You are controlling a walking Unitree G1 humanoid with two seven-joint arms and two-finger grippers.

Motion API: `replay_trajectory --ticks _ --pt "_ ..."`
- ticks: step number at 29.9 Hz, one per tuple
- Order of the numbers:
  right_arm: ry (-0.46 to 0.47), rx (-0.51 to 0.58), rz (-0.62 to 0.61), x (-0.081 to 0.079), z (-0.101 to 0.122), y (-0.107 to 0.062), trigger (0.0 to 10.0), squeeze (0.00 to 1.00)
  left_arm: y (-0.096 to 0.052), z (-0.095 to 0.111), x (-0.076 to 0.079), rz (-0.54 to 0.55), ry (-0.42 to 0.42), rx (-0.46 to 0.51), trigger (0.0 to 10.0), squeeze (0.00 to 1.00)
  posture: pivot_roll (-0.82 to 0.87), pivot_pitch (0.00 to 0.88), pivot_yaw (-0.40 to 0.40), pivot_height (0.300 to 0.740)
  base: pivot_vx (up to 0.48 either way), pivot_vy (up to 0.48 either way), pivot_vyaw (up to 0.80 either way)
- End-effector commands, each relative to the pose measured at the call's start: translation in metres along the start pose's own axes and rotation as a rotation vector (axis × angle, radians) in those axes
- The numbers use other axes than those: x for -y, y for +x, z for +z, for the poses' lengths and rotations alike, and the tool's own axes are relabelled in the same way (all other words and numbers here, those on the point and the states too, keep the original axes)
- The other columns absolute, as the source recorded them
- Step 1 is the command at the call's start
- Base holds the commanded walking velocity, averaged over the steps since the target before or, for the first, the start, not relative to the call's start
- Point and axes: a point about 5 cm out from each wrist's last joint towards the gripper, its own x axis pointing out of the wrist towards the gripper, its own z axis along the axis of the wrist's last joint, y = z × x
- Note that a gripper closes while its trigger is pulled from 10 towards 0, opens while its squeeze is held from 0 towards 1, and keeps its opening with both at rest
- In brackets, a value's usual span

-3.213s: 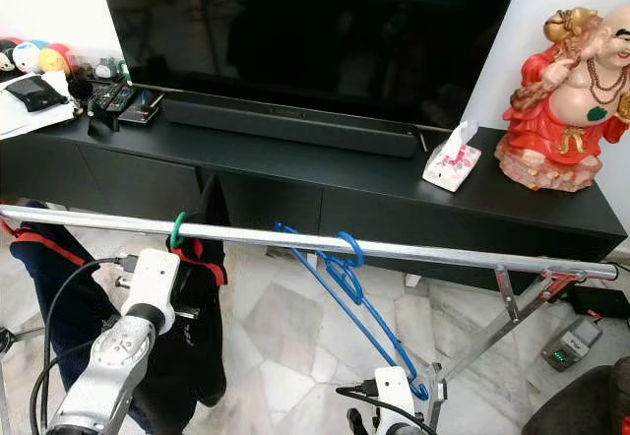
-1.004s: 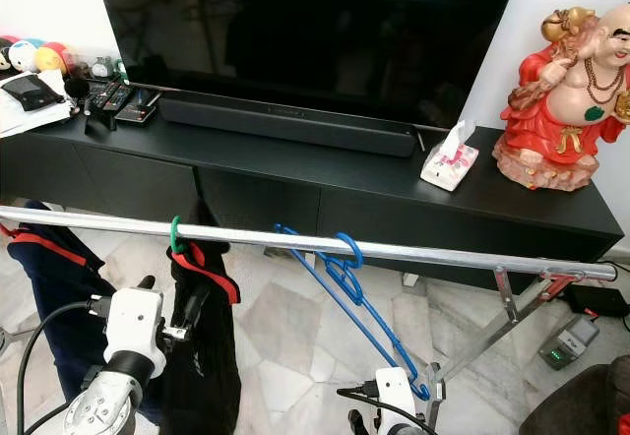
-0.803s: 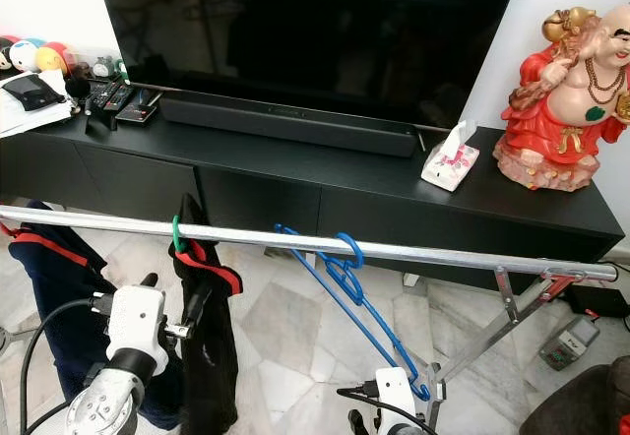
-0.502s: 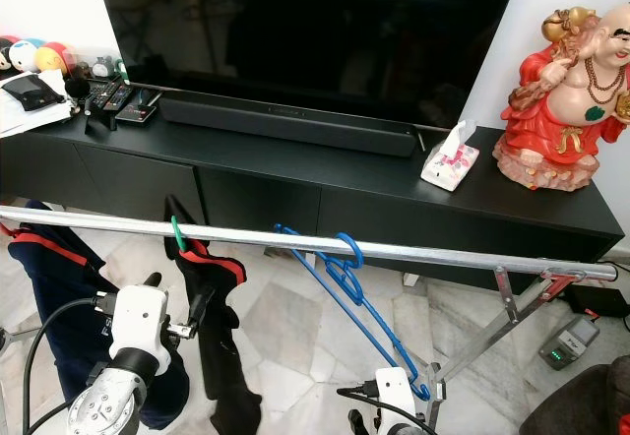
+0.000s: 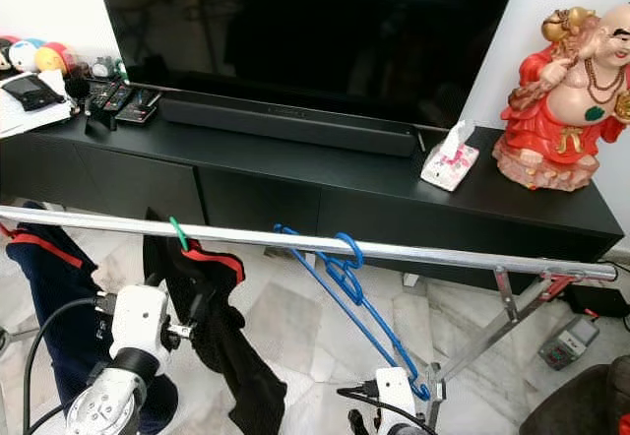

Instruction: Hang hanger

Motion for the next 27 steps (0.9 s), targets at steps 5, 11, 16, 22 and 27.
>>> replay_trajectory --ticks 5,11,16,22,27 --pt "0.001 -0.006 -0.008 0.0016 -0.0027 -0.0006 10.0 0.0 0.0003 0.0001 0.0009 -0.006 -0.007 0.003 10.0 0.0 0.08 0.0 -0.076 0.74 0.0 0.0 0.0" --pt "0.001 -0.006 -0.008 0.0016 -0.0027 -0.0006 10.0 0.0 0.0003 0.0001 0.0009 -0.006 -0.007 0.003 10.0 0.0 0.08 0.0 -0.076 0.74 0.0 0.0 0.0" --pt "0.017 0.002 -0.007 -0.0007 0.0 0.0002 10.0 0.0 0.0015 0.003 -0.0042 -0.001 -0.007 0.01 10.0 0.0 0.07 0.0 -0.066 0.74 -0.275 0.0 0.0" --pt "0.016 0.002 -0.007 -0.0006 0.0001 0.0002 10.0 0.0 0.0015 0.0032 -0.0037 -0.001 -0.009 0.011 10.0 0.0 0.07 0.0 -0.068 0.74 -0.281 0.0 0.0" --pt "0.015 0.002 -0.007 -0.0006 0.0001 0.0002 10.0 0.0 0.0016 0.0032 -0.0037 -0.004 -0.006 0.012 10.0 0.0 0.07 0.0 -0.068 0.74 -0.303 0.0 0.0"
